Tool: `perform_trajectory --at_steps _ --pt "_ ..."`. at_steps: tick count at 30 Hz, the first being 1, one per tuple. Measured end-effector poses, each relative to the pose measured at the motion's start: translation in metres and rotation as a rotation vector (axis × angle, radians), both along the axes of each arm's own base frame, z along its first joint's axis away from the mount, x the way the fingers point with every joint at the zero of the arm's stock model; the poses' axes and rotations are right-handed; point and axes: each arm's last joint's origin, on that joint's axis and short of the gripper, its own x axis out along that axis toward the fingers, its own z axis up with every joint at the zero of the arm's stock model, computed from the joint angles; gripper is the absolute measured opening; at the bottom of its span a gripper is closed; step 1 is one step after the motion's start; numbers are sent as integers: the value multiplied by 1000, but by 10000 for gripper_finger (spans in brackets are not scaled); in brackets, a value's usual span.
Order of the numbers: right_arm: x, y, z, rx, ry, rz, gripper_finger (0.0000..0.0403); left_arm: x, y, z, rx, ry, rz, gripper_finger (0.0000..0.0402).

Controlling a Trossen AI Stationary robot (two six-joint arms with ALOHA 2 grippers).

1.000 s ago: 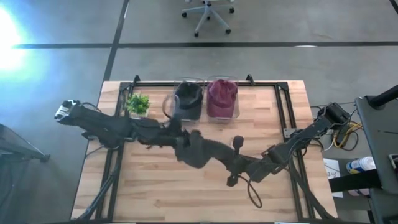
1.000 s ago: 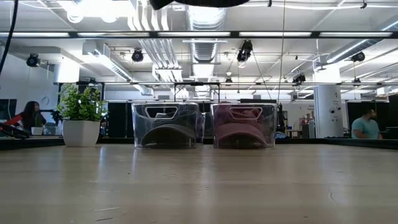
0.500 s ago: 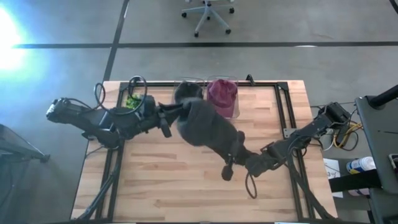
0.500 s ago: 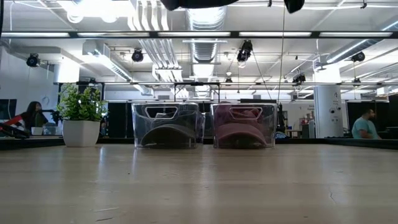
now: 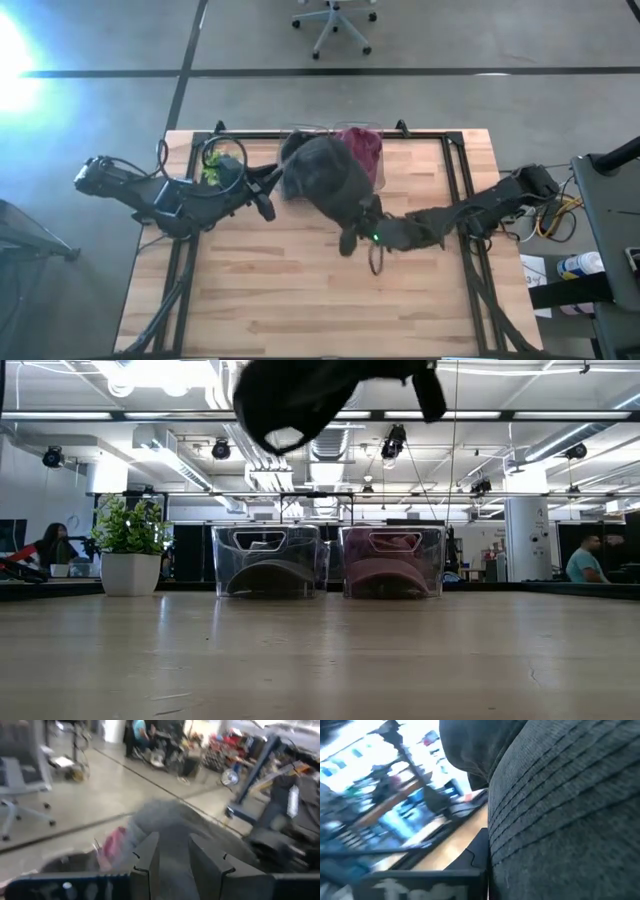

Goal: Pick & Place hat
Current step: Put the black cap into the left transparent bin

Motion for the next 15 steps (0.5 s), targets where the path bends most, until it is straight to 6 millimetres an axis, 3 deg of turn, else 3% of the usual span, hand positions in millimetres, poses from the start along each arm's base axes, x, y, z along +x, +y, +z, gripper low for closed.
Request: perform_trajectory --at_steps 8,11,15 --pt "27 -44 -31 58 -30 -259 13 -12 -1 -22 -136 173 -139 97" --pt "49 -55 -42 34 2 -295 13 -21 1 -30 -163 255 -144 97" --pt "84 -67 -43 -21 45 -330 13 -35 3 -33 -179 315 -142 97"
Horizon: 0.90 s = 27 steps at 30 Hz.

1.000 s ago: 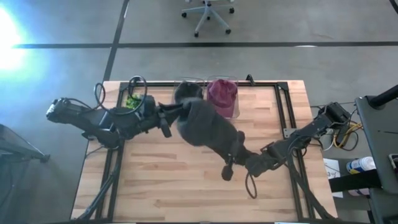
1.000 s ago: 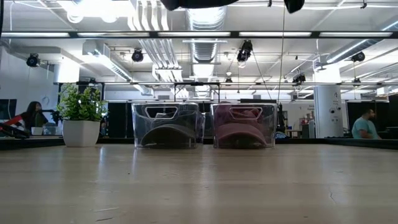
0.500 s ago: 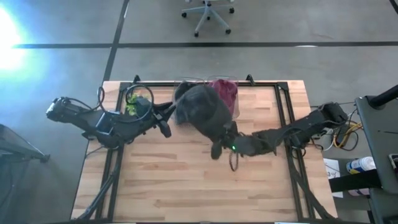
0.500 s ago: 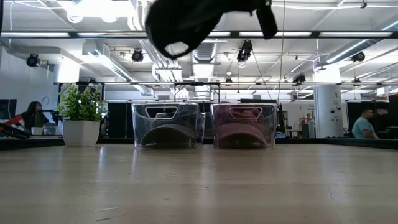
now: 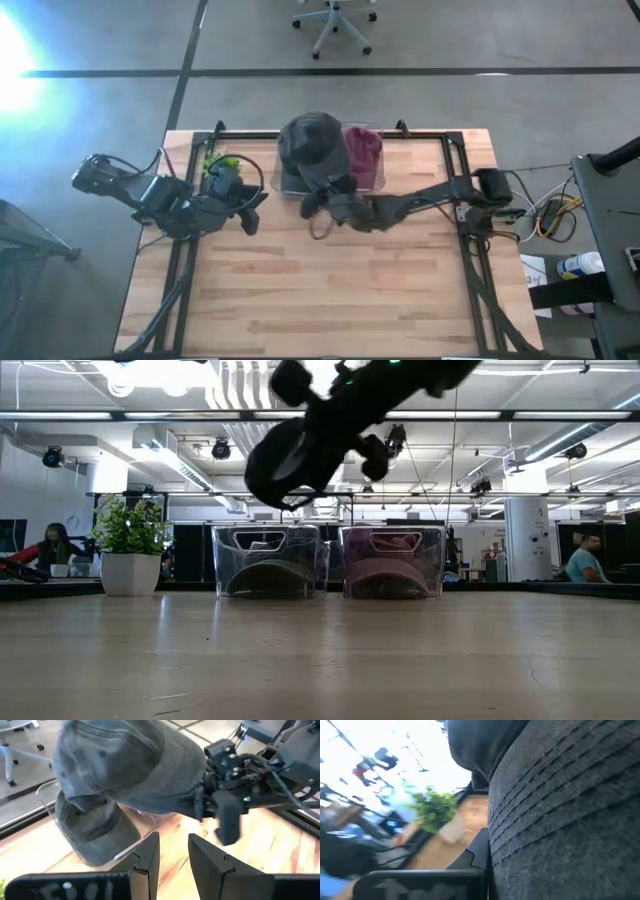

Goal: Pick & Place hat
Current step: Put the black cap into the left transparent bin

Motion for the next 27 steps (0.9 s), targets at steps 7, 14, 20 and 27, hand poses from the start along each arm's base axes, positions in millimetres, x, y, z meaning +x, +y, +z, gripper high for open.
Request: perform_trajectory --at_steps 7,14,20,27 --pt "40 -13 -5 54 90 -189 13 -19 5 -2 -65 74 -34 97" --pt "80 -26 -27 121 84 -169 13 -34 11 -11 -98 176 24 97" --pt "95 -43 -39 132 139 -222 13 -37 11 -13 -119 203 22 97" --pt "91 -40 -35 135 161 -294 13 -36 10 -14 -117 213 14 97"
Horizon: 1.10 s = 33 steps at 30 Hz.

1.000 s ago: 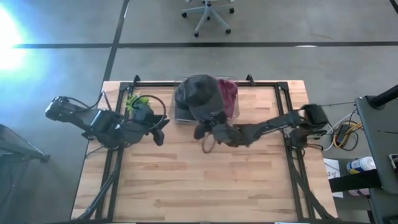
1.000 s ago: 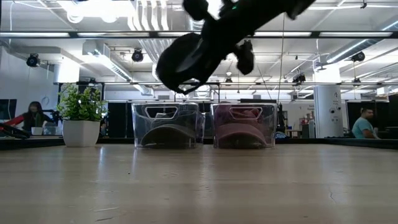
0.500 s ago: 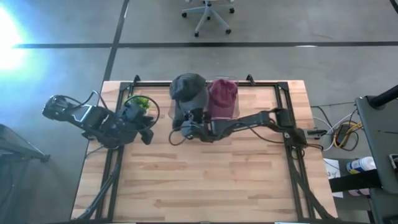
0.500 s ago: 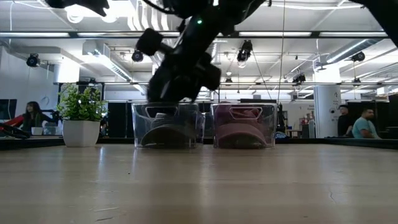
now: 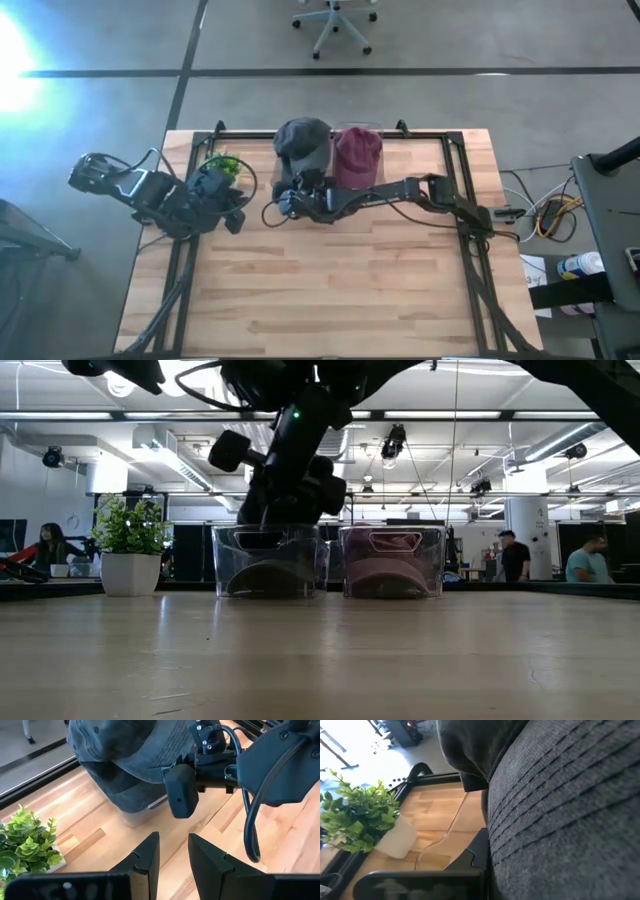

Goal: Pick & Place hat
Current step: Put the black cap into the left transparent bin

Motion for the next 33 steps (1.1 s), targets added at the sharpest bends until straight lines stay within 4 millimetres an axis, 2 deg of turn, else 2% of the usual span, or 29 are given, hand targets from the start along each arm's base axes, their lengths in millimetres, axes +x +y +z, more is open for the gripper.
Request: perform_trajectory --at_steps 5,10,15,21,26,33 --pt "-4 5 -9 40 -23 -34 13 1 0 -1 20 12 -13 97" --pt "-2 11 -6 43 -42 -23 13 1 0 -4 23 20 -12 97" --pt "3 5 -23 150 -87 -15 13 4 -1 -14 16 34 -4 97" --pt "4 3 -20 121 -78 -21 16 5 -2 -22 -20 50 4 97" --pt "10 0 -17 93 -81 53 48 6 -3 -23 -20 49 4 97" --pt "15 7 -9 91 -55 149 122 6 -2 -22 -21 43 6 97"
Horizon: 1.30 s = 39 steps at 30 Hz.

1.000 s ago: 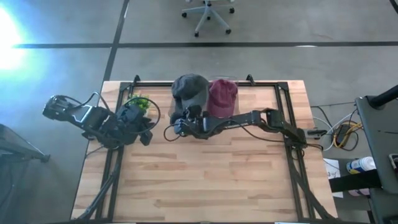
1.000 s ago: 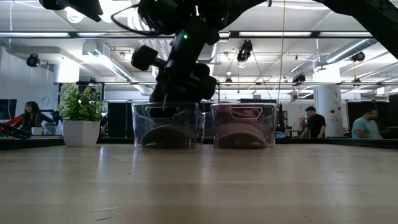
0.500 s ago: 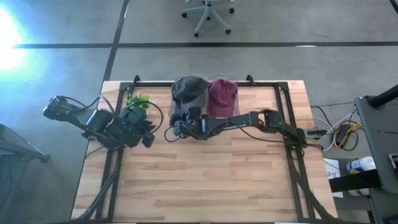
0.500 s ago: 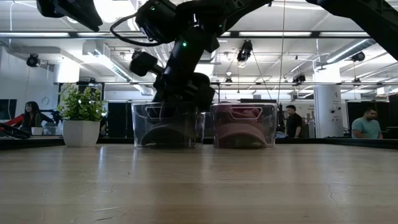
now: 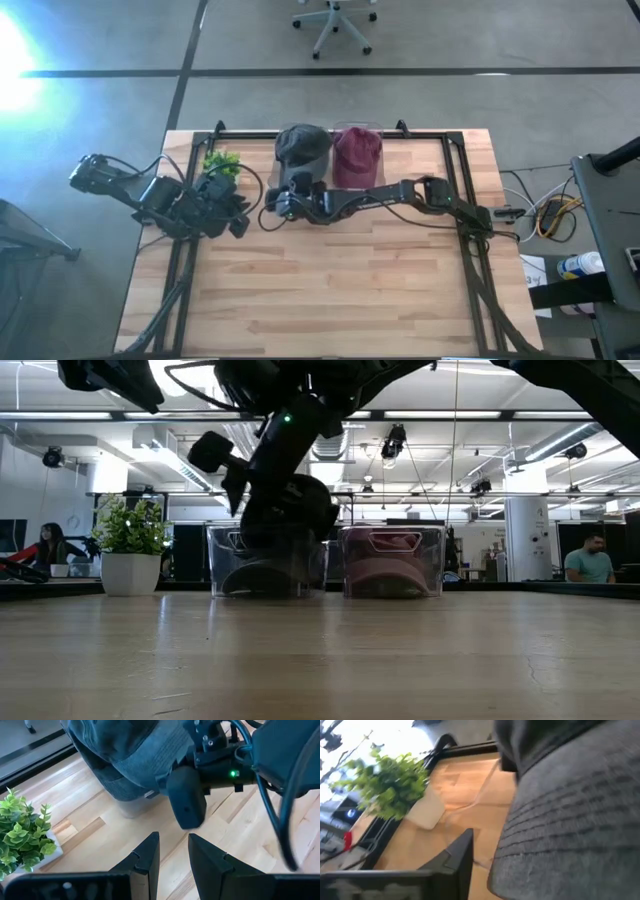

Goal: Pick & Place hat
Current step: Put the black cap into the left transparent bin

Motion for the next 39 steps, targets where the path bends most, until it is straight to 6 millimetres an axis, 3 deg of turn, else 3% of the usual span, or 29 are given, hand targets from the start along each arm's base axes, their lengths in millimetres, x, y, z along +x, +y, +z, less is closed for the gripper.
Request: perform_trajectory --at_steps 7,14,24,29,35,39 --pt "6 15 12 -35 85 225 175 1 6 7 23 -46 48 97" --pt "9 32 15 -21 132 445 186 3 20 28 72 -117 54 97" --pt "3 34 14 -28 229 517 187 15 38 40 62 -202 80 97" --pt "3 35 13 -53 262 565 187 35 45 39 131 -188 11 97" --pt "3 38 13 -150 338 633 187 59 75 38 9 -225 -182 97" --pt "3 44 12 -210 388 684 187 53 107 42 -47 -255 -252 97"
